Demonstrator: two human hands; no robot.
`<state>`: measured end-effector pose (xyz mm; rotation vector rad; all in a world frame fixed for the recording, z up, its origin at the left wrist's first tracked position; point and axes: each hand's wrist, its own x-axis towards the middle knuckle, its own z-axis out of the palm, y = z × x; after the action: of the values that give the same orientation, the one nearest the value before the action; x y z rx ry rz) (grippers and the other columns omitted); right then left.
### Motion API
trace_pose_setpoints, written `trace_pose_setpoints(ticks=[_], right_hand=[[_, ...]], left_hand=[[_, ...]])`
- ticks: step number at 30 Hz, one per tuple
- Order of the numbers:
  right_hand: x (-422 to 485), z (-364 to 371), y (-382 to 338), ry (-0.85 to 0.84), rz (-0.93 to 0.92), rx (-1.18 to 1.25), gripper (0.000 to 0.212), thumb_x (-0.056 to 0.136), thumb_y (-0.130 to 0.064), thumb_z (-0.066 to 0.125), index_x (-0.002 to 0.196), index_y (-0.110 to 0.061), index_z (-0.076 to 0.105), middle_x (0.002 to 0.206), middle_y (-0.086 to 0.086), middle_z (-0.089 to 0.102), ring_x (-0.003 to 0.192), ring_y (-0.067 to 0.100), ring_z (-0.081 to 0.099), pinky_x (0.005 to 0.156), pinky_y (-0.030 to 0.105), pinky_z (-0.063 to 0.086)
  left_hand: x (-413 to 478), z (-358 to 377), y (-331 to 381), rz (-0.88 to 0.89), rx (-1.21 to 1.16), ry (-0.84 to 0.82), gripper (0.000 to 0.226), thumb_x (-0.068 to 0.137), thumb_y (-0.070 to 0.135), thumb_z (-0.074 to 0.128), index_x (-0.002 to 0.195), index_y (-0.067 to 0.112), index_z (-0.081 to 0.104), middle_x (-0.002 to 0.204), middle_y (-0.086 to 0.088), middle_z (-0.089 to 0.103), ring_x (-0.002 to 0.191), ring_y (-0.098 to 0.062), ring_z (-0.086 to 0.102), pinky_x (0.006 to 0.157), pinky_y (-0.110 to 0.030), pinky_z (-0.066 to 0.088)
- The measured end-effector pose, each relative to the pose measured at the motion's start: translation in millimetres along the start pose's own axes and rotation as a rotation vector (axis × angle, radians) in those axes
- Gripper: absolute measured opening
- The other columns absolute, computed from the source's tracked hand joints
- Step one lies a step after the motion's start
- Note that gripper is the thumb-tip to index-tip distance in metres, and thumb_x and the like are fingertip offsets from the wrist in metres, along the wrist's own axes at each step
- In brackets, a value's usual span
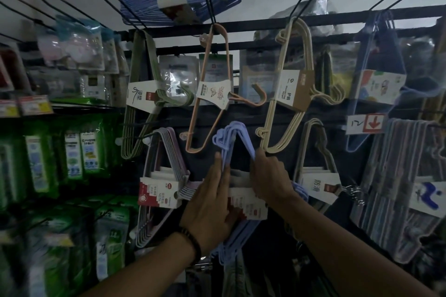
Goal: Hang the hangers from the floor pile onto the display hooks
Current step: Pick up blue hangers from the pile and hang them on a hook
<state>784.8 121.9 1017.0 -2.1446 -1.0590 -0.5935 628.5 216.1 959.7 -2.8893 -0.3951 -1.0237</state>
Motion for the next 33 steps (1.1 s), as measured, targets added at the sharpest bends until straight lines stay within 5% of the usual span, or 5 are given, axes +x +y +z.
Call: trace_pose_setpoints(ticks=[6, 10, 19, 24, 33], right_hand=[[3, 1, 17, 0.061, -0.082, -0.022, 0.031, 0.107, -0.046, 0.035, 0.086, -0.024, 0.043, 0.072, 0.003, 0.057, 0.056, 0.025, 0.050, 0.051, 0.035, 0.040], [-5, -8, 24, 0.175, -0.163, -0.144, 0.040, 0.105, -0.056, 0.028, 0.080, -0.027, 0.041, 0.062, 0.001, 0.055, 0.052, 0.028, 0.052, 0.051, 0.034, 0.041], [4, -13, 19, 0.005, 0.002, -0.133, 0.040, 0.108, -0.047, 0.034, 0.088, -0.021, 0.056, 0.074, 0.002, 0.055, 0.066, 0.027, 0.057, 0.061, 0.037, 0.051], [25, 0, 14, -0.009, 0.042, -0.171, 0.020, 0.107, -0.026, 0.046, 0.107, -0.012, 0.060, 0.091, 0.009, 0.059, 0.076, 0.030, 0.060, 0.062, 0.035, 0.045], [42, 35, 28, -0.189, 0.141, -0.125, 0.009, 0.107, -0.021, 0.046, 0.102, -0.013, 0.048, 0.109, 0.015, 0.064, 0.095, 0.036, 0.066, 0.074, 0.042, 0.054]], left_hand=[[1, -3, 6, 0.033, -0.033, 0.070, 0.089, 0.099, 0.073, 0.016, 0.165, 0.020, -0.013, 0.166, 0.006, -0.040, 0.155, -0.026, 0.030, 0.101, -0.031, 0.051], [-4, 4, 8, 0.081, -0.141, 0.120, 0.091, 0.104, 0.046, 0.052, 0.165, 0.028, -0.013, 0.168, 0.012, -0.034, 0.154, -0.024, 0.032, 0.103, -0.030, 0.050], [15, 13, 2, 0.098, -0.160, 0.066, 0.092, 0.104, 0.050, 0.051, 0.166, 0.019, -0.010, 0.163, 0.016, -0.042, 0.160, -0.021, 0.015, 0.110, -0.028, 0.041], [46, 10, -12, 0.000, -0.102, -0.103, 0.097, 0.101, 0.049, 0.058, 0.167, 0.017, -0.006, 0.167, 0.011, -0.037, 0.138, -0.030, 0.049, 0.089, -0.031, 0.047], [25, 39, -29, -0.038, 0.066, -0.285, 0.097, 0.098, 0.066, 0.050, 0.166, 0.027, -0.008, 0.175, -0.001, -0.007, 0.162, -0.025, 0.000, 0.128, -0.047, 0.025]])
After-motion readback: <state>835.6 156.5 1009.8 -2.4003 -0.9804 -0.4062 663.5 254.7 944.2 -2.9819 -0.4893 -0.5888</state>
